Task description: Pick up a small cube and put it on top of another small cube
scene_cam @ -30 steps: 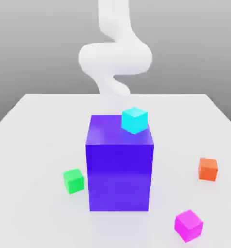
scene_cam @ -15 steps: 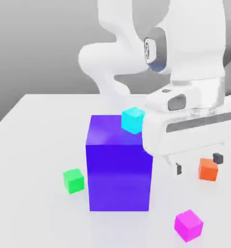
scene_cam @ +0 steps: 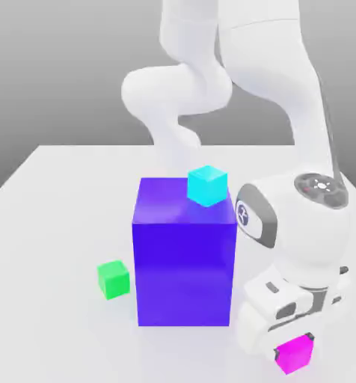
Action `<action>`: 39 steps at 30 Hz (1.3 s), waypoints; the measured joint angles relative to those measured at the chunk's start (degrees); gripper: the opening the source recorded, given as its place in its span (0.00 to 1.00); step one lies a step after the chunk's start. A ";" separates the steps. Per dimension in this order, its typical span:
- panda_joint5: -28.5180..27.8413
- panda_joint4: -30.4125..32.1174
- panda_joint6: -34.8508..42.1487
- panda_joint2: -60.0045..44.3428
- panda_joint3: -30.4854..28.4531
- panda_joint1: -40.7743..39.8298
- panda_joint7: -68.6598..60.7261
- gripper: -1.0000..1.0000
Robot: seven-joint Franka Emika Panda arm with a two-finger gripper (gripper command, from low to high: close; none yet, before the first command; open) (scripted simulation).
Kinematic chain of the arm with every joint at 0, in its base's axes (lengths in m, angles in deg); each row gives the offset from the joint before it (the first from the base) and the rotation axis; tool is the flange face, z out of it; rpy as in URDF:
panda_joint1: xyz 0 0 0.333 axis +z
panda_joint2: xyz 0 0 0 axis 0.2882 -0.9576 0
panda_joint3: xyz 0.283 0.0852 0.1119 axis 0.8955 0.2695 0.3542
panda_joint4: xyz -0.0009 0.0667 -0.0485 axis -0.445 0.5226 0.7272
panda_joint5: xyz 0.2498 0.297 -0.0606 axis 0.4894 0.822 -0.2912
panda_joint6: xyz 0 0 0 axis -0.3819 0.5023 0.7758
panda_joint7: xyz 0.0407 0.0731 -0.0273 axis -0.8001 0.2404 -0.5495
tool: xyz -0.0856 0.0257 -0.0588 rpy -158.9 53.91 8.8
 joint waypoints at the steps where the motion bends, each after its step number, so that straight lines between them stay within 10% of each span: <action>1: -0.02 0.00 0.00 0.00 0.01 0.00 0.02 0.00; 9: 1.00 0.38 7.67 8.66 0.56 -0.91 0.42 0.00; 21: -12.39 -3.08 12.75 15.57 -11.19 -7.63 -8.64 0.00; 39: -14.58 19.37 12.57 34.98 -24.53 -24.38 -71.31 0.00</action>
